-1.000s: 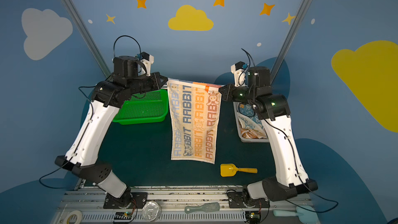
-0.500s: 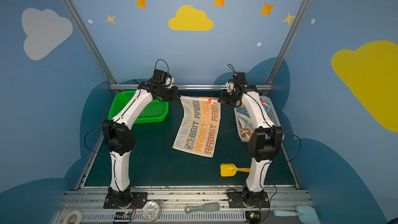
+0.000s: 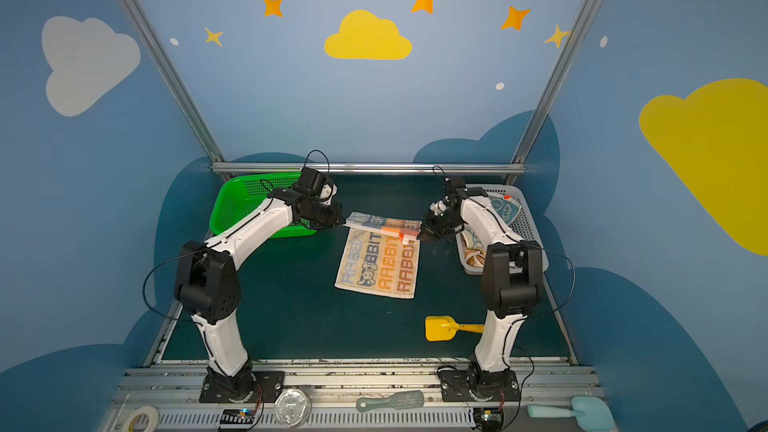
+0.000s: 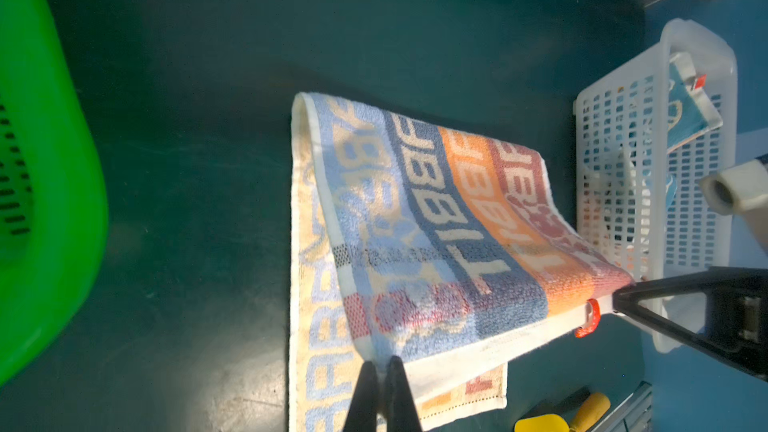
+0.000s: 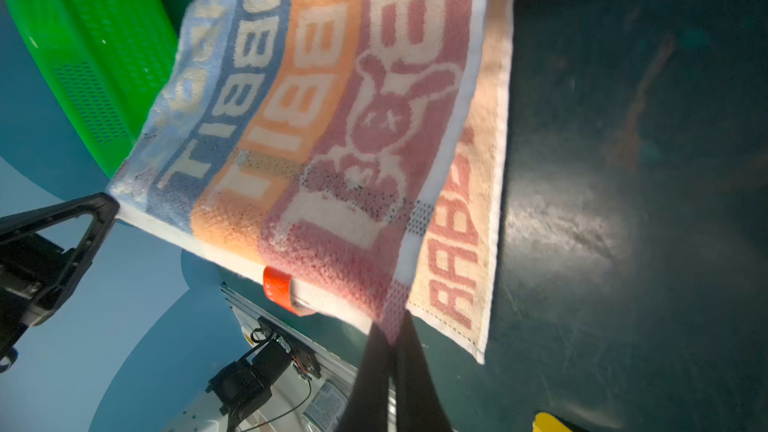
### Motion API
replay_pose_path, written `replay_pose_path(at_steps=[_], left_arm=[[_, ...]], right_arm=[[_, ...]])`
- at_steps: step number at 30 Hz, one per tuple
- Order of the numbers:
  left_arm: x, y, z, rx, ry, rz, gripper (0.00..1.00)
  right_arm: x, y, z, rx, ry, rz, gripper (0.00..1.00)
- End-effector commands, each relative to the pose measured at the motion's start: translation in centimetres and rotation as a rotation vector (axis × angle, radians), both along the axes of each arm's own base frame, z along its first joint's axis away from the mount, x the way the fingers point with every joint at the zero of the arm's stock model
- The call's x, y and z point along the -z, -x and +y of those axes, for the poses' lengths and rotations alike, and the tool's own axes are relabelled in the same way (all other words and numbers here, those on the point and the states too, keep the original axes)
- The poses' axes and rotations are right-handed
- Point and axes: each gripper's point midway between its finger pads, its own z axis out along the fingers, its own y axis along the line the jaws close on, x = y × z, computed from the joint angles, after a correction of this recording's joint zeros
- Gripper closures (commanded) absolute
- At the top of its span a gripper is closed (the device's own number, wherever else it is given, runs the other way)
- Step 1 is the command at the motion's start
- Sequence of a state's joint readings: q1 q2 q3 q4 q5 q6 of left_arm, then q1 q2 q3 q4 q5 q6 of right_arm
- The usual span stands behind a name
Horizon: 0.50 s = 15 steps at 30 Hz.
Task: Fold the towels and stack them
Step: 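Lower the hanging towel with both grippers and lay it flat on the table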
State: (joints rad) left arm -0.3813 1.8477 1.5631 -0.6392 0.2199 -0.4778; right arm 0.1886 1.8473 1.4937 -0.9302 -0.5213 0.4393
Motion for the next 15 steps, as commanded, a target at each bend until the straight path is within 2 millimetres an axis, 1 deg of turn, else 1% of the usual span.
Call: replay_pose_path(at_steps=[1,5,8,11,15], left_arm=[[0.1,1.1,2.2,-0.058,-0.056,-0.04,0.97],[3.2,4.8,2.6,-0.046,-0.1,0.032,0.97],[5.9,7.1,2.6,-0.04,-0.104,0.09,0.97],[7.7,8.6,2.4,-0.03,-0.107,0.119,0.97],[9.5,9.7,1.8,-0.006,-0.122,0.163,0.97]], right_arm=[[0.4,2.0,-0.5,0.0,0.045,-0.009,1.0],[3.3,5.0,0.0,-0.018,0.063,0.048,1.0],[5.6,6.5,0.3,-0.025,0.073,0.098,1.0],[7.5,7.5,0.6,-0.029,0.087,0.136,1.0],[9.8,8.2,0.7,-0.037,0.119,0.188,1.0]])
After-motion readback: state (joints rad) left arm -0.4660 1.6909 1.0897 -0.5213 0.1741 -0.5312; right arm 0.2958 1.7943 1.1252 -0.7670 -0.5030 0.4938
